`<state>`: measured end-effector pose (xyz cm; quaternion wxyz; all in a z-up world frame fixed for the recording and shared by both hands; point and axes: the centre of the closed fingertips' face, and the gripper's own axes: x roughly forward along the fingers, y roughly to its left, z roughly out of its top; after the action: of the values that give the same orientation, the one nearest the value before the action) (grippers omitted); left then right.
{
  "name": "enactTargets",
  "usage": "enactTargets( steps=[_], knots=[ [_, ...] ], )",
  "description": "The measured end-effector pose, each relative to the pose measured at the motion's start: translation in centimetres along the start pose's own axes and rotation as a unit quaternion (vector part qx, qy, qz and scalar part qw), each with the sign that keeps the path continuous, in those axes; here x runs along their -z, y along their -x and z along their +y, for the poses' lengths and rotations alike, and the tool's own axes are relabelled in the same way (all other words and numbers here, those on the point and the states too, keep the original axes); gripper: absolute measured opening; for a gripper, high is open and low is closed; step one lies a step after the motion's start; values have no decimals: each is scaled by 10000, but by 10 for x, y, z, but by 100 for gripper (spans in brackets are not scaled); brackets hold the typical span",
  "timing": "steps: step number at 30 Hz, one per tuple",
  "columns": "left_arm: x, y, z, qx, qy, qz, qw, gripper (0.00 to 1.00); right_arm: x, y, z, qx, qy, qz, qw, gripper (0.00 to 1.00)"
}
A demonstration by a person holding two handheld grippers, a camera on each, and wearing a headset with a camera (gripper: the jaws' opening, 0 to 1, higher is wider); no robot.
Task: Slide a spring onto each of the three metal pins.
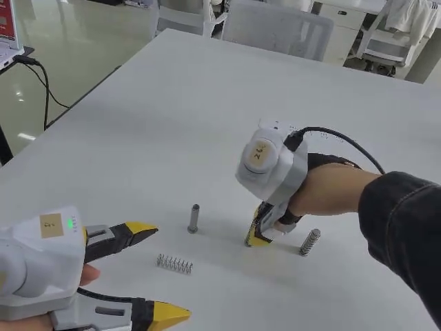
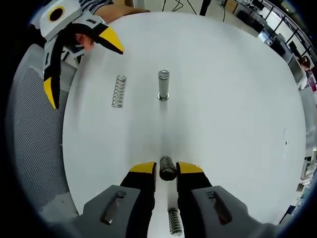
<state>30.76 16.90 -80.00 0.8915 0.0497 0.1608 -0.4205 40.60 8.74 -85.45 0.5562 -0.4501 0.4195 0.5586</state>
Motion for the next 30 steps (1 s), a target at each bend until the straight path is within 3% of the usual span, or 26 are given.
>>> enactTargets(
  steps=[18, 30],
  knots=[
    [-1, 0, -2, 5, -26, 15, 10000, 71, -10, 17, 0, 174, 58, -233, 9996, 21],
    [-3, 1, -4, 19, -79, 33, 10000, 71, -43, 37, 15, 240, 262, -620, 9974, 21]
  ],
)
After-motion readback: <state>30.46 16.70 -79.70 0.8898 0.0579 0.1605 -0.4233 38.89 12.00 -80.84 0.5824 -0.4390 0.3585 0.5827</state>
